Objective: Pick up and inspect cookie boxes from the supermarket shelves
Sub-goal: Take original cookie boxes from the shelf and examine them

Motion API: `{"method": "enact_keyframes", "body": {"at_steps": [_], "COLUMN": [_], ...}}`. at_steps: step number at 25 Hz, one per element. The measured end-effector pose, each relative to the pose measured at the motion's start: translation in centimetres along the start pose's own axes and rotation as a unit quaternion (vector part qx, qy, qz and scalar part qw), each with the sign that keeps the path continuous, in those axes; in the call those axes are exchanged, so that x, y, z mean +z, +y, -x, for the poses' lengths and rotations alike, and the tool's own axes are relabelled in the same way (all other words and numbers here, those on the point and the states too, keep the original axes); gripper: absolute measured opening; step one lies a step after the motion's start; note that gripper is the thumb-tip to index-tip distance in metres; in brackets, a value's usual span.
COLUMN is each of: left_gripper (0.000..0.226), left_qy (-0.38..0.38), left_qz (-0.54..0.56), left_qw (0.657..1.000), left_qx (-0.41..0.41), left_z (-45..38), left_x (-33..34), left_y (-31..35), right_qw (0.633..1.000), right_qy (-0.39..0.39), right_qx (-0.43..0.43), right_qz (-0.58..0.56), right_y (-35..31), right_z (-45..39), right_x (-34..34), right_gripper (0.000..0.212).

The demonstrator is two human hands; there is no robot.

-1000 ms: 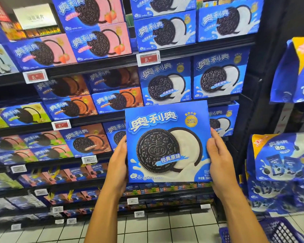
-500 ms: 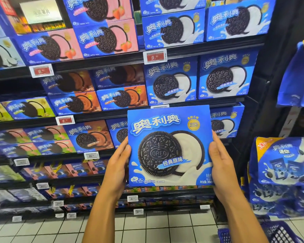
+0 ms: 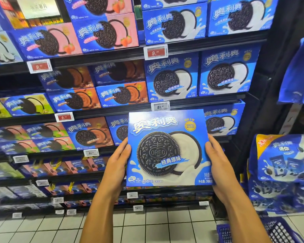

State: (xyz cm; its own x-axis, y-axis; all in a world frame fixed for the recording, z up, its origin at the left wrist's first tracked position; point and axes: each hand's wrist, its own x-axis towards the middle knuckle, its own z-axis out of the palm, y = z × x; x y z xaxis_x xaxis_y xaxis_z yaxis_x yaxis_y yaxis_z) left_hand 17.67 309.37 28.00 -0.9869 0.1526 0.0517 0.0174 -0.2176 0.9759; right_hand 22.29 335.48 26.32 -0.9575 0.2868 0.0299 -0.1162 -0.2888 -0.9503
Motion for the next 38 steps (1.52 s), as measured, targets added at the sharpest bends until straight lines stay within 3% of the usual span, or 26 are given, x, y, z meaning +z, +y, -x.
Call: {"method": "enact_keyframes", "body": {"at_steps": [5, 10, 18, 22, 27, 31, 34, 38], "left_gripper": [0.043, 0.033, 0.031, 0.035, 0.032, 0.021, 0.026, 0.033], "left_qy": [0.004, 0.000, 0.046, 0.061, 0.071, 0.076, 0.056, 0.026], "left_qz": [-0.012, -0.038, 0.045, 0.074, 0.026, -0.009, -0.008, -0.008], "left_qw": [1.000, 0.999, 0.995, 0.990, 0.993, 0.995, 0.998, 0.999], "left_qx": [0.010, 0.026, -0.081, -0.108, -0.092, -0.057, -0.013, 0.030], "left_z": [-0.1, -1.1, -4.5, -4.8, -4.8, -4.0, -3.5, -2.5], "left_x": [-0.4, -1.5, 0.7, 1.3, 0.4, -0.4, -0.2, 0.6], "left_y": [-0.7, -1.7, -4.0, -4.5, -3.9, -1.8, 0.0, 1.8], "right_qw": [1.000, 0.996, 0.966, 0.959, 0.972, 0.993, 0.997, 0.997], "right_qy": [-0.014, -0.055, -0.057, -0.045, -0.045, 0.006, 0.023, 0.013], "right_qx": [-0.008, -0.069, -0.186, -0.190, -0.186, -0.114, -0.052, -0.018], "right_qz": [0.000, 0.029, 0.169, 0.205, 0.139, 0.009, -0.043, -0.073], "right_y": [0.1, -1.5, -3.7, -3.3, -3.0, -2.6, -1.7, -0.4], "right_z": [0.0, 0.9, 3.8, 4.2, 3.1, 0.8, -0.5, -0.9], "right_x": [-0.2, -0.1, 5.6, 7.3, 5.9, 2.9, 1.0, -0.1], "right_gripper": [0.038, 0.064, 0.063, 0.062, 0.057, 0.060, 0.068, 0.060]}}
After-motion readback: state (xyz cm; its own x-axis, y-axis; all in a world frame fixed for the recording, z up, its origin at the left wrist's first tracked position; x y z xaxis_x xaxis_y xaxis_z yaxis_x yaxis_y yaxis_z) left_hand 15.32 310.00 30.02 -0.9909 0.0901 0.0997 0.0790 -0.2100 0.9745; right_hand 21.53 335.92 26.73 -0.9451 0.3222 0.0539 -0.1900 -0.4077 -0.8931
